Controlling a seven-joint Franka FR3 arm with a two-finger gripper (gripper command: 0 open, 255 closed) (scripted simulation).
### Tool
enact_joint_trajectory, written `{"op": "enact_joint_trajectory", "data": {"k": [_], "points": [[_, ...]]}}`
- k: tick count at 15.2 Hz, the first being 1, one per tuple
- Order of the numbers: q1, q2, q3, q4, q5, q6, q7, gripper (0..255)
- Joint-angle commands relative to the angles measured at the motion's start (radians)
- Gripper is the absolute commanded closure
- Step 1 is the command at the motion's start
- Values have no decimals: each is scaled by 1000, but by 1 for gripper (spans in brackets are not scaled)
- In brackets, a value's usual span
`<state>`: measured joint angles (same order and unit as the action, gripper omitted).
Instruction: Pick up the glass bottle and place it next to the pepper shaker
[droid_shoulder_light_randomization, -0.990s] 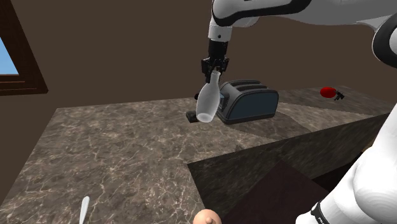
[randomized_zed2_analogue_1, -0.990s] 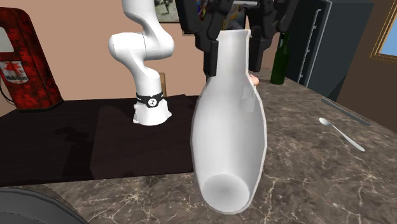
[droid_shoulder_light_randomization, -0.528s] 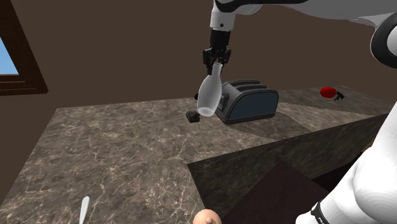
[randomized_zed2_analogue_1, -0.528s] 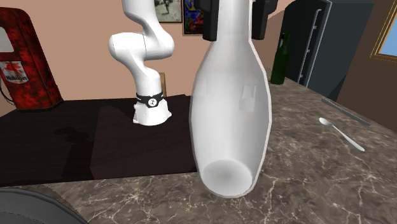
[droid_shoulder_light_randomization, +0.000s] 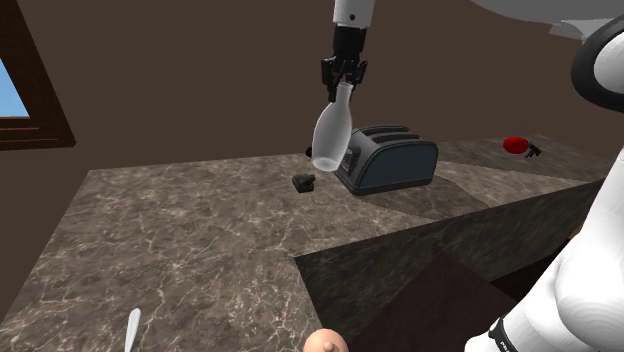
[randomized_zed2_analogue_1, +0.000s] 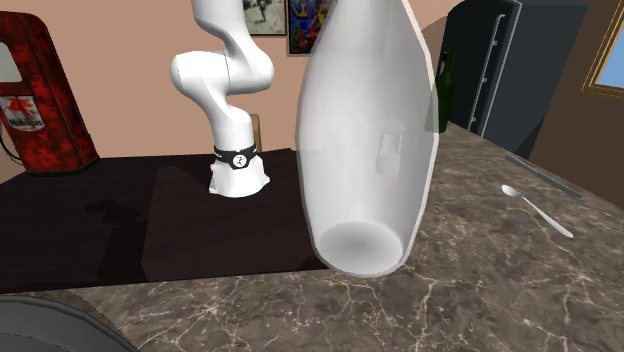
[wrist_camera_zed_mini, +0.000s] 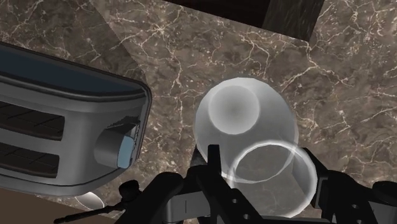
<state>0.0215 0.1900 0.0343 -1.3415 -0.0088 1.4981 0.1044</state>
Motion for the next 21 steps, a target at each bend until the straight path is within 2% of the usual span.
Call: {"op": "enact_joint_trajectory", "data": {"k": [1, 12, 16, 21], "points": [[1, 8, 0, 41, 0, -32, 0, 255], [4, 108, 1, 334, -4, -227, 1, 255], [50, -19, 28, 168, -2, -187, 76, 255], [105, -135, 71, 32, 7, -168, 176, 255]]}}
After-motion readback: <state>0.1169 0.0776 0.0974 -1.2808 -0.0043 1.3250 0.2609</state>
